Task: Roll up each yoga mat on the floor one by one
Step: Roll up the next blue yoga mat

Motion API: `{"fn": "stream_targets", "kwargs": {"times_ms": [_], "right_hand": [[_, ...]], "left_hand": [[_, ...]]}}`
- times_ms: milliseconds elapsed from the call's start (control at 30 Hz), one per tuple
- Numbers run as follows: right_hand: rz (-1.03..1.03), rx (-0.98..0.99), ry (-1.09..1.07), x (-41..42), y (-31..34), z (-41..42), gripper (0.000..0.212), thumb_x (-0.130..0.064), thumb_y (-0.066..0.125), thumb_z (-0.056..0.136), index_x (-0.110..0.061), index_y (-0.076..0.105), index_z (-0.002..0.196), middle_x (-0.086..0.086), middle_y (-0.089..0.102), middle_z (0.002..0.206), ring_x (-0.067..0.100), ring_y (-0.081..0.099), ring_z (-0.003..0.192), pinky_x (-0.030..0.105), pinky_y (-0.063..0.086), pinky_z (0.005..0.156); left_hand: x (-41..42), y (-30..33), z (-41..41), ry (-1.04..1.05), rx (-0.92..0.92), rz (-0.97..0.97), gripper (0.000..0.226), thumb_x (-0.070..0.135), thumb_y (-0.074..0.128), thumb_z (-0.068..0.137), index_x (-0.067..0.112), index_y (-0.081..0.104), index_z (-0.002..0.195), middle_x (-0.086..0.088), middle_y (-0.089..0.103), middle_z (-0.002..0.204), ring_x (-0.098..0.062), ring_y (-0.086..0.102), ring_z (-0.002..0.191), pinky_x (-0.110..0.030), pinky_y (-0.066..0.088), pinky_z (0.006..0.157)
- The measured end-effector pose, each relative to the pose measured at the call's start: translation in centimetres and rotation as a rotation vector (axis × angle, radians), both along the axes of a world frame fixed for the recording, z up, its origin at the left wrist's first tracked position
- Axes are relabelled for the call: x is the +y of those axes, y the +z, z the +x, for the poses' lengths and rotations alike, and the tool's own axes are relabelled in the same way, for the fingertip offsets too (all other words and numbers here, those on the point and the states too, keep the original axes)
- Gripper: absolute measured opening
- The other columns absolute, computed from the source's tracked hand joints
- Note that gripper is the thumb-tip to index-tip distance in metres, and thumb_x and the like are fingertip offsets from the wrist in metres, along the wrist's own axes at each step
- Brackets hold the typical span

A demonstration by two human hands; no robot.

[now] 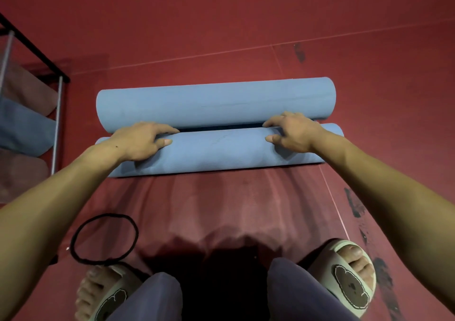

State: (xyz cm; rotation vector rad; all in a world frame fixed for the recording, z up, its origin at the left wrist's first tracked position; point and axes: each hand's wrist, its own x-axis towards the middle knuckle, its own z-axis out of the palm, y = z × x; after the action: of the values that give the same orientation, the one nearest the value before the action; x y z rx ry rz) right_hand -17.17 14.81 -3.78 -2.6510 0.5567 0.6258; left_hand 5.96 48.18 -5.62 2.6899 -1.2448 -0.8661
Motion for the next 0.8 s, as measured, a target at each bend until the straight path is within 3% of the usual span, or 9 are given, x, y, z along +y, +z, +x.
{"fn": "stream_targets", "kwargs": {"times_ms": [100,167,233,300,367,467,533,667,800], "right_hand": [[-0.041,0.013,0.018,0.3,0.3,0.2,0.049,-0.052,0.050,0.103,-0.037,0.052,0.150,0.004,0.056,0.146,0.034,0.051,0.136,0.053,0.044,0.109],[-0.064,0.031,0.024,0.5,0.5,0.2,0.055,-0.058,0.041,0.102,-0.037,0.049,0.152,0.000,0.053,0.154,0.032,0.050,0.139,0.052,0.042,0.111],[-0.076,0.049,0.028,0.8,0.4,0.0,0.083,-0.081,0.031,0.088,-0.036,0.042,0.157,-0.002,0.047,0.160,0.031,0.046,0.144,0.056,0.037,0.116],[-0.130,0.077,0.072,1.2,-0.1,-0.3,0.115,-0.100,0.041,0.069,-0.033,0.032,0.162,-0.002,0.038,0.165,0.031,0.036,0.150,0.062,0.026,0.121],[-0.229,0.069,0.127,1.7,-0.5,-0.5,0.131,-0.099,0.062,0.057,-0.030,0.028,0.163,0.007,0.034,0.162,0.036,0.033,0.147,0.060,0.027,0.120],[-0.345,-0.040,0.159,2.0,-0.9,-0.5,0.130,-0.093,0.074,0.052,-0.027,0.036,0.158,0.011,0.041,0.141,0.036,0.041,0.127,0.052,0.043,0.108],[-0.350,-0.072,0.169,1.9,-0.8,-0.5,0.126,-0.090,0.075,0.056,-0.025,0.038,0.157,0.009,0.045,0.136,0.034,0.045,0.123,0.050,0.046,0.103],[-0.325,-0.117,0.146,1.9,-0.6,-0.6,0.108,-0.085,0.077,0.060,-0.019,0.047,0.140,0.008,0.055,0.127,0.036,0.055,0.116,0.049,0.048,0.097],[-0.295,-0.071,0.157,1.7,-0.5,0.0,0.107,-0.086,0.071,0.064,-0.023,0.045,0.146,0.009,0.057,0.131,0.037,0.056,0.119,0.049,0.047,0.104]], "left_hand": [[-0.5,0.2,-0.5,-0.016,-0.011,0.052,0.045,0.054,0.037,0.104,0.061,0.040,0.149,0.008,0.043,0.163,-0.020,0.036,0.150,-0.054,0.036,0.119],[-1.3,0.9,-0.9,-0.017,-0.088,0.135,0.064,0.071,0.027,0.092,0.056,0.037,0.154,-0.009,0.020,0.173,-0.026,0.008,0.160,-0.053,0.022,0.126],[-1.9,1.6,-1.6,0.005,-0.114,0.186,0.092,0.092,0.020,0.074,0.054,0.034,0.157,-0.014,0.005,0.174,-0.029,-0.007,0.161,-0.055,0.013,0.128],[-2.1,1.8,-2.3,-0.011,-0.146,0.215,0.119,0.109,0.029,0.058,0.049,0.027,0.160,-0.014,-0.002,0.175,-0.029,-0.011,0.161,-0.057,0.009,0.128],[-1.9,1.8,-2.9,-0.055,-0.198,0.254,0.143,0.113,0.044,0.041,0.044,0.018,0.164,-0.015,-0.005,0.174,-0.030,-0.012,0.161,-0.058,0.008,0.128],[-1.7,1.3,-3.9,-0.058,-0.261,0.238,0.149,0.103,0.065,0.038,0.041,0.014,0.164,-0.018,0.002,0.173,-0.033,-0.001,0.160,-0.057,0.013,0.127],[-1.7,1.3,-4.2,-0.029,-0.313,0.202,0.140,0.094,0.075,0.045,0.042,0.019,0.163,-0.018,0.021,0.166,-0.038,0.021,0.153,-0.053,0.023,0.124],[-2.0,1.4,-4.0,-0.022,-0.350,0.140,0.127,0.089,0.078,0.050,0.045,0.030,0.159,-0.009,0.044,0.130,-0.032,0.044,0.121,-0.044,0.045,0.098],[-2.1,1.9,-3.4,-0.054,-0.381,0.138,0.119,0.088,0.078,0.050,0.035,0.040,0.149,-0.003,0.053,0.119,-0.030,0.056,0.113,-0.040,0.039,0.076]]}}
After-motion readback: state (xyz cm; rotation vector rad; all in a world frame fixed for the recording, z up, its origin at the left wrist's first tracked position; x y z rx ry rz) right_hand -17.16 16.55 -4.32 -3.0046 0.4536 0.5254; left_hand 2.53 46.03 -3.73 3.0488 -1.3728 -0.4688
